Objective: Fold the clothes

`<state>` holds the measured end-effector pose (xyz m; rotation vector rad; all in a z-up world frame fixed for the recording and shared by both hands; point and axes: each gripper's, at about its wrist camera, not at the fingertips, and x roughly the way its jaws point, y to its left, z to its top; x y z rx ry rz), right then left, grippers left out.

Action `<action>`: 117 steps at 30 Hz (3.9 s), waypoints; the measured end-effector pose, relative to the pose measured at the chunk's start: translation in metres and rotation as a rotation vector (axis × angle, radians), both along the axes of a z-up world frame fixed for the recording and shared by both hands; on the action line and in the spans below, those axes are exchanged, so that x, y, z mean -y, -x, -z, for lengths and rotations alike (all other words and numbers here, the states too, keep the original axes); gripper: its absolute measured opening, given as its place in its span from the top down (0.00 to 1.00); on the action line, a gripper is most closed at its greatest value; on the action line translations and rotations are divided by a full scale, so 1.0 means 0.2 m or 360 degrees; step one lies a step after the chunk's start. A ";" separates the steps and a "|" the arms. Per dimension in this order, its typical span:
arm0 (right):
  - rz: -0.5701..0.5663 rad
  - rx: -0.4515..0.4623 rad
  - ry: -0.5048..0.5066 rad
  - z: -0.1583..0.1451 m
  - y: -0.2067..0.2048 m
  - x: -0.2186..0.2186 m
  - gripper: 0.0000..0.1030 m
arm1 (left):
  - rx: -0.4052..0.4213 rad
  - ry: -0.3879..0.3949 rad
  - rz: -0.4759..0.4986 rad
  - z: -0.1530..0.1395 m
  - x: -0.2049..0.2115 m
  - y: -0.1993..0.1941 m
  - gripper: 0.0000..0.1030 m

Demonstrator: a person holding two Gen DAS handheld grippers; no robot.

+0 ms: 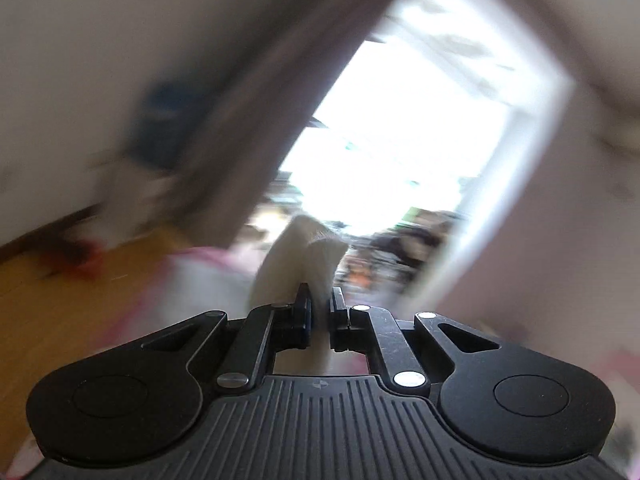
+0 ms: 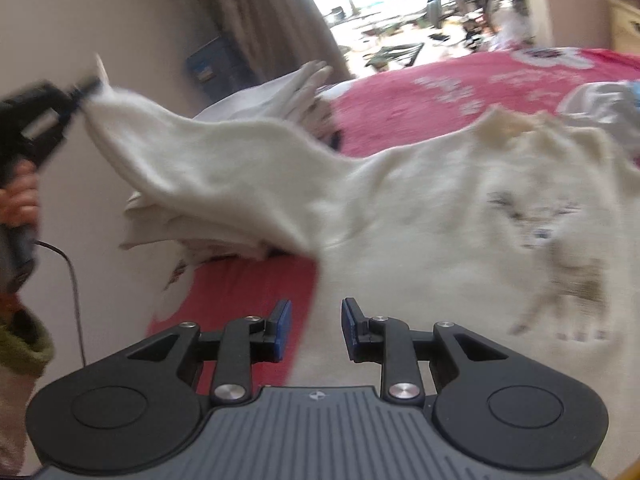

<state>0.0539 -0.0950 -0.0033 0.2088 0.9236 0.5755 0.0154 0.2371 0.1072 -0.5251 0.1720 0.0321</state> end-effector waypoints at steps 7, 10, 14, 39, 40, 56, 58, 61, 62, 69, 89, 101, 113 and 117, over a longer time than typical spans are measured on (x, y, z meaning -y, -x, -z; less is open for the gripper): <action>0.0337 -0.0055 -0.0078 0.00 0.11 0.43 0.71 | 0.0218 -0.0631 0.0934 -0.02 0.88 0.19 0.94; 0.0484 -0.0074 -0.0089 0.02 0.18 0.61 0.71 | 0.0057 -0.0680 0.1321 0.16 1.13 0.29 0.94; 0.0636 -0.0173 -0.0071 0.13 0.24 0.80 0.67 | -0.0439 -0.0743 0.1610 0.53 1.30 0.37 0.92; 0.0263 -0.0830 -0.0301 0.52 0.29 0.74 0.53 | -0.1277 0.0079 0.1246 1.02 1.12 0.24 0.54; 0.0258 -0.0838 -0.0304 0.52 0.30 0.74 0.55 | -0.1293 0.0066 0.1253 1.03 1.15 0.24 0.55; 0.0143 -0.0701 -0.0126 0.47 0.46 0.69 0.94 | -0.1526 0.0286 0.1232 1.13 1.14 0.25 0.92; 0.0099 -0.0679 -0.0123 0.45 0.49 0.66 0.94 | -0.1504 0.0231 0.1268 1.10 1.12 0.27 0.94; 0.0013 -0.0670 -0.0125 0.42 0.53 0.60 0.94 | -0.1463 0.0177 0.1303 1.05 1.08 0.30 0.94; -0.0013 -0.0679 -0.0127 0.43 0.55 0.58 0.94 | -0.1458 0.0149 0.1314 1.03 1.07 0.31 0.94; -0.0146 -0.0721 -0.0119 0.47 0.61 0.42 0.94 | -0.1531 0.0022 0.1270 1.02 0.95 0.39 0.94; -0.0250 -0.0725 -0.0033 0.51 0.68 0.25 0.94 | -0.1460 -0.0179 0.1215 1.01 0.90 0.54 0.94; -0.0203 -0.0700 0.0006 0.52 0.71 0.34 0.88 | -0.1502 -0.0354 0.1271 1.05 0.90 0.60 0.80; -0.0191 0.0099 0.0264 0.18 0.55 0.32 0.82 | -0.1180 -0.0412 0.1146 0.82 0.87 0.47 0.66; -0.0335 0.0304 0.0461 0.19 0.47 0.14 0.82 | -0.1148 -0.0415 0.1185 0.91 0.98 0.45 0.66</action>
